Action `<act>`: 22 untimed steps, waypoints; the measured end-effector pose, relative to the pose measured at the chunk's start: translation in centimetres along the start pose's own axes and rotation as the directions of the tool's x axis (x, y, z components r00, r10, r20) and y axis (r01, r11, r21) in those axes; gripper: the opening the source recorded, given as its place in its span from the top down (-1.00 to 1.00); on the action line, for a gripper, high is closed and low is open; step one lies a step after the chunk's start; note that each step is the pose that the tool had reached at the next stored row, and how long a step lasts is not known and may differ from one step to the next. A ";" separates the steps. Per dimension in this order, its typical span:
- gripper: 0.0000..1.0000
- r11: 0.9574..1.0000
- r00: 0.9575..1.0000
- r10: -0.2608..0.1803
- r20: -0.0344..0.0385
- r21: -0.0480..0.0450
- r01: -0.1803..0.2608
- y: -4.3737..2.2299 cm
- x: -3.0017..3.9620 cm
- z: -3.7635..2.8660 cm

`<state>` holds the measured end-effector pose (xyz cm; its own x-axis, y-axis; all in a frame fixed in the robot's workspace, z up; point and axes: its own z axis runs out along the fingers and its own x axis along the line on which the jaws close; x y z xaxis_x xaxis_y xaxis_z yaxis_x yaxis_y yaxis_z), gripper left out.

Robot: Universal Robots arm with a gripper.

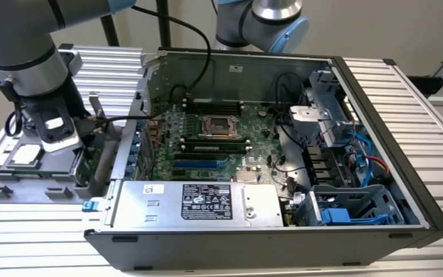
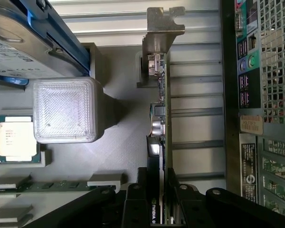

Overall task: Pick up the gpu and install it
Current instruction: 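Pick up the gpu and move the gpu toward the slot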

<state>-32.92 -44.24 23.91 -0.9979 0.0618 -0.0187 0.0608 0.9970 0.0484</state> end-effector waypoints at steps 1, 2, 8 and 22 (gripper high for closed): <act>1.00 1.000 1.000 0.000 0.000 0.000 0.000 0.01 0.00 -0.08; 1.00 1.000 1.000 0.000 0.000 0.000 0.000 0.01 -0.01 -0.18; 1.00 1.000 1.000 0.000 0.000 0.000 0.000 0.05 -0.02 -0.95; 1.00 1.000 1.000 0.000 0.000 0.000 0.000 0.11 -0.05 -2.28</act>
<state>-32.91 -44.24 26.20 -0.9979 0.0616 -0.0192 0.0606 0.9970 0.0488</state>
